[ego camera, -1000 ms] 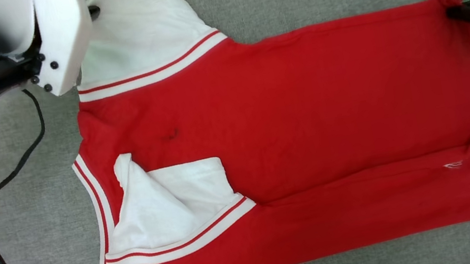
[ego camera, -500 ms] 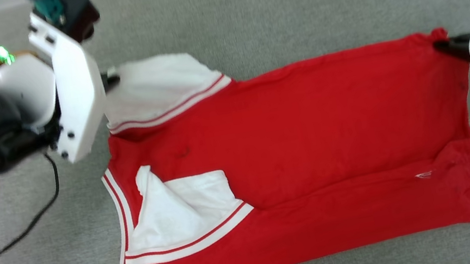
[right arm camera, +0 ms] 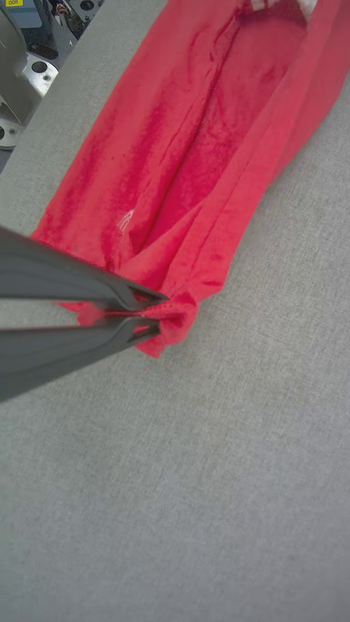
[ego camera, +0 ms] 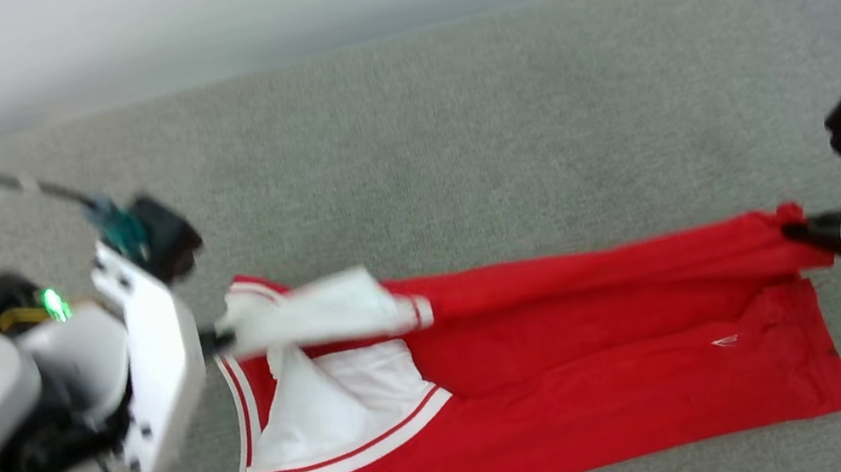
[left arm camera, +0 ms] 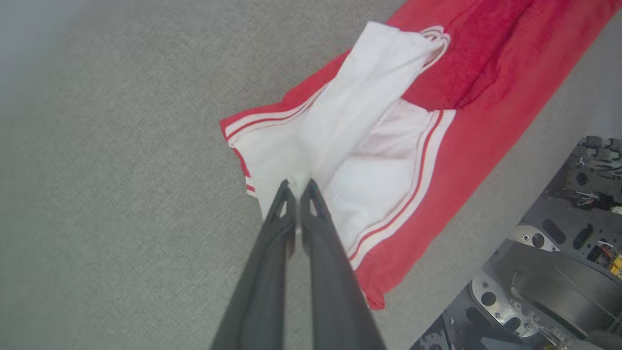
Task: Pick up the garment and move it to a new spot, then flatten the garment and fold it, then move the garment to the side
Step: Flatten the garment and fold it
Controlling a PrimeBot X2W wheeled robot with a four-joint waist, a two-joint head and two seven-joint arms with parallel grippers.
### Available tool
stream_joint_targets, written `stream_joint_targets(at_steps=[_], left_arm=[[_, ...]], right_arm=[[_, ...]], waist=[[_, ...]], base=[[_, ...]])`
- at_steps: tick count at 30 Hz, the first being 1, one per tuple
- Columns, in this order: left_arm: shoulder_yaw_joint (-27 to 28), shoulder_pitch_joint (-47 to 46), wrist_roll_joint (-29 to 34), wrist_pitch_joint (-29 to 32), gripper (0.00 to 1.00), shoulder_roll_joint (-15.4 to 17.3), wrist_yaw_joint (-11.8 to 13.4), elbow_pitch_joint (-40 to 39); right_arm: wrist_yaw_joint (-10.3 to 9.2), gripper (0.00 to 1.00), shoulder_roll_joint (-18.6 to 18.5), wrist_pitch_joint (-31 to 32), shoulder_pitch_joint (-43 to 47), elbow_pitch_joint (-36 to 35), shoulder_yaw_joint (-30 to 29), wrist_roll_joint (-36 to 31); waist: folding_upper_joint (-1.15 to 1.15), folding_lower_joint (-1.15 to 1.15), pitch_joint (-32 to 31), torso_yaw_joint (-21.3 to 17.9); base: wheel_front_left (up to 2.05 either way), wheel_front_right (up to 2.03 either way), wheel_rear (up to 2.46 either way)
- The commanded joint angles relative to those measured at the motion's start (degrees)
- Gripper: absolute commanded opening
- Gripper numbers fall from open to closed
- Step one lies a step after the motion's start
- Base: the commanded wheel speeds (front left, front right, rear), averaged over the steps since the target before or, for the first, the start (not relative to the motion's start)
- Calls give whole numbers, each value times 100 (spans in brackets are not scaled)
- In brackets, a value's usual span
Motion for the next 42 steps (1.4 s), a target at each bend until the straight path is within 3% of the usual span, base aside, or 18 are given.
stream_joint_targets(at_steps=[1, 11, 19, 20, 21, 22, 23, 25, 31, 37, 42], left_arm=[[-9, 272, -17, -19, 0, 57, 67, -114], [-24, 1569, -95, -245, 0, 197, 315, -372], [-21, 2241, -87, -526, 0, -147, 324, 131], [-23, 2272, -52, -549, 7, -189, 303, 213], [-25, 2293, -38, -582, 45, -221, 290, 272], [0, 2290, -7, -667, 100, -253, 282, 314], [13, 2296, -20, -717, 100, -270, 266, 324], [47, 2243, 104, -835, 100, -215, 269, 306], [375, 2304, 486, -1763, 100, 74, 771, -201], [696, 2674, 778, -2996, 100, 51, 1602, -388], [985, 2984, 1045, -4057, 100, -140, 2393, -268]], right_arm=[[-2, 0, -61, -121, 189, -31, 44, 49], [-2, 0, -122, -618, 1035, -8, 224, 280], [-2, 0, 207, -777, 1262, 429, 348, 267], [-2, 0, 252, -769, 1270, 469, 360, 294], [-2, 0, 283, -794, 1262, 493, 363, 287], [-2, 33, 310, -851, 1236, 519, 347, 283], [-2, 100, 324, -907, 1200, 534, 322, 276], [-2, 100, 310, -1069, 1126, 469, 278, 216], [-2, 100, -21, -1937, 1218, -101, -289, 242], [-2, 100, -255, -2600, 1671, -134, -1034, 335], [-2, 100, -151, -2767, 2114, 47, -1555, 489]], waist=[[0, 1, -175, -12], [0, 1, -311, -16], [0, 1, -147, -52], [0, 1, -145, -55], [0, 1, -145, -58], [0, 1, -148, -59], [0, 1, -161, -60], [0, 1, -199, -64], [0, 1, -390, -74], [0, 1, -376, -55], [0, 1, -290, -27]], base=[[0, 0, 0], [0, 0, 0], [0, 0, 0], [0, 0, 0], [0, 0, 0], [0, 0, 0], [0, 0, 0], [0, 0, 0], [0, 0, 0], [0, 0, 0], [0, 0, 0]])
